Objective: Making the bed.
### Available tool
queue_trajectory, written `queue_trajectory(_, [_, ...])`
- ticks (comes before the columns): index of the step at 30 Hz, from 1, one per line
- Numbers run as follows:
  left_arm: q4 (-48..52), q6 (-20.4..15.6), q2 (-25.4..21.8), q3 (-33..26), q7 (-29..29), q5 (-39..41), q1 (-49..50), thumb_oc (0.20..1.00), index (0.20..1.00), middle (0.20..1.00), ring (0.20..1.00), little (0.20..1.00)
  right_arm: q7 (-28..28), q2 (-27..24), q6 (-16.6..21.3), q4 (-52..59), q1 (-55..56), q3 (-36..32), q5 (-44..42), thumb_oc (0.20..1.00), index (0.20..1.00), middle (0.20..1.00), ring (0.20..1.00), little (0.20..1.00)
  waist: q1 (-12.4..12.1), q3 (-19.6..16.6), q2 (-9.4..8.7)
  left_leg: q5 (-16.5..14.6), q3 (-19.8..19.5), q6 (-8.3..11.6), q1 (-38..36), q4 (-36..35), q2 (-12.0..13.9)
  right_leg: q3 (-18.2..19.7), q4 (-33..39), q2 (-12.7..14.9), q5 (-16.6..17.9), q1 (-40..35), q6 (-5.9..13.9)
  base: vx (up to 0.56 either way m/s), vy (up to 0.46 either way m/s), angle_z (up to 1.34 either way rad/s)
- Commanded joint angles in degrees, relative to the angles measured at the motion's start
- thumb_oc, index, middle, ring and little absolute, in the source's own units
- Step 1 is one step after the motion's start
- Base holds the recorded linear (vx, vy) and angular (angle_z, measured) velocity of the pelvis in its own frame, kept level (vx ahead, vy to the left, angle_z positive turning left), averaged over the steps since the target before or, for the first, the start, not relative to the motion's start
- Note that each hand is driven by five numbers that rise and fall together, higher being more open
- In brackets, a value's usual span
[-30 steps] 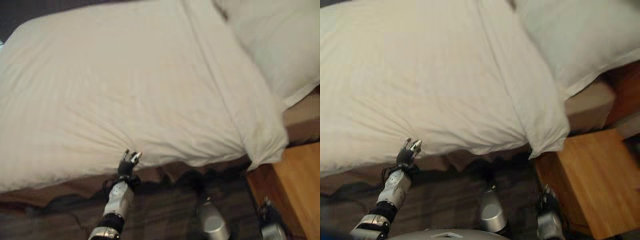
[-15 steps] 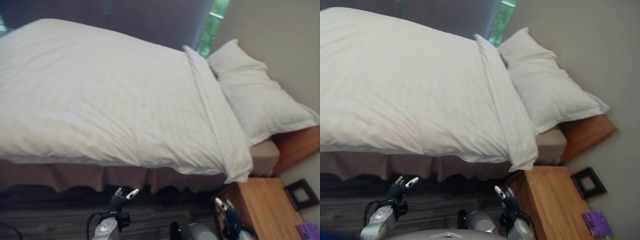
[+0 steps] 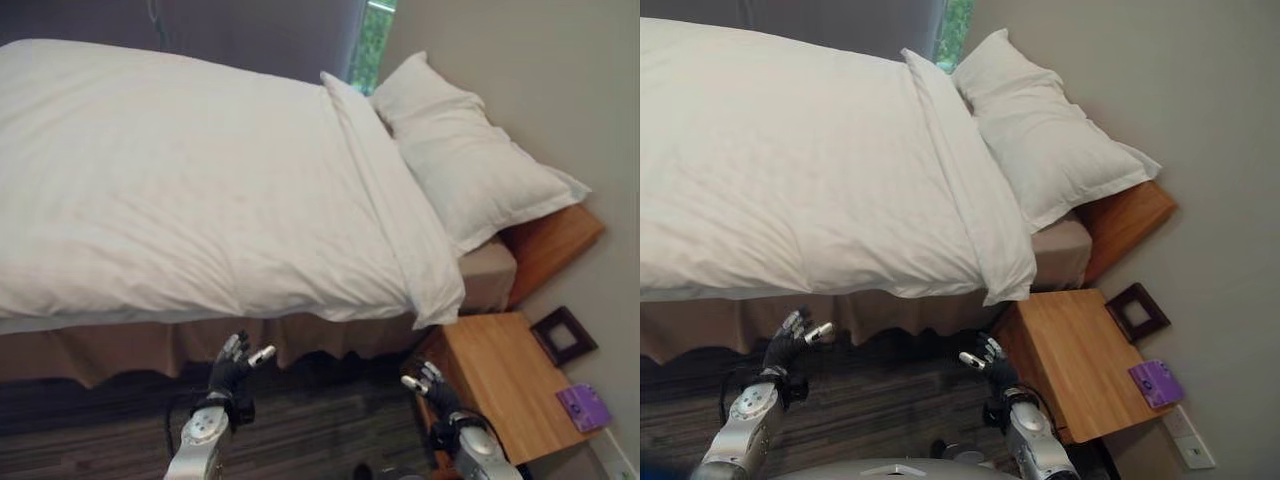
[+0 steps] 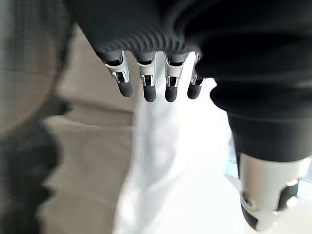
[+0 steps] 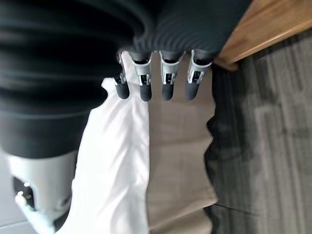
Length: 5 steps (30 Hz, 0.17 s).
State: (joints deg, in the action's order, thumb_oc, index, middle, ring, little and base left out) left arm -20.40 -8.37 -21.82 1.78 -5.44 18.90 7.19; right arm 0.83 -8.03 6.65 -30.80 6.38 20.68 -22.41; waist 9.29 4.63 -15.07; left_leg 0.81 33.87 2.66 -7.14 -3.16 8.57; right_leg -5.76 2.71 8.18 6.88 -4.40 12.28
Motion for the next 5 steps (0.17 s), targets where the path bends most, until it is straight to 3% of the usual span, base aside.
queue_trajectory(1, [5.1, -5.6, -2.9, 1.1, -2.2, -2.9, -2.8, 1.000, 1.000, 1.000, 1.000, 1.000, 0.9, 0.7, 3.6, -0.3, -4.6, 0.8, 3.3, 1.000, 1.000, 1.000, 1.000, 1.000, 0.2, -0.2, 1.40, -1.4, -4.0, 3.10, -2.2, -1.0, 2.8, -0.8, -2.4, 4.1, 7.8, -2.0, 2.72, -0.02, -0.018, -0.07])
queue_trajectory(5, [5.4, -6.0, -1.9, 1.9, -1.6, -1.4, -2.9, 1.000, 1.000, 1.000, 1.000, 1.000, 1.0, 0.7, 3.4, -1.1, -5.6, 1.1, 3.0, 1.000, 1.000, 1.000, 1.000, 1.000, 0.1, -0.4, 1.68, -1.2, -4.2, 3.30, -2.6, -1.1, 2.8, -1.2, -1.7, 4.2, 6.7, -2.8, 2.72, 0.01, -0.002, 0.06])
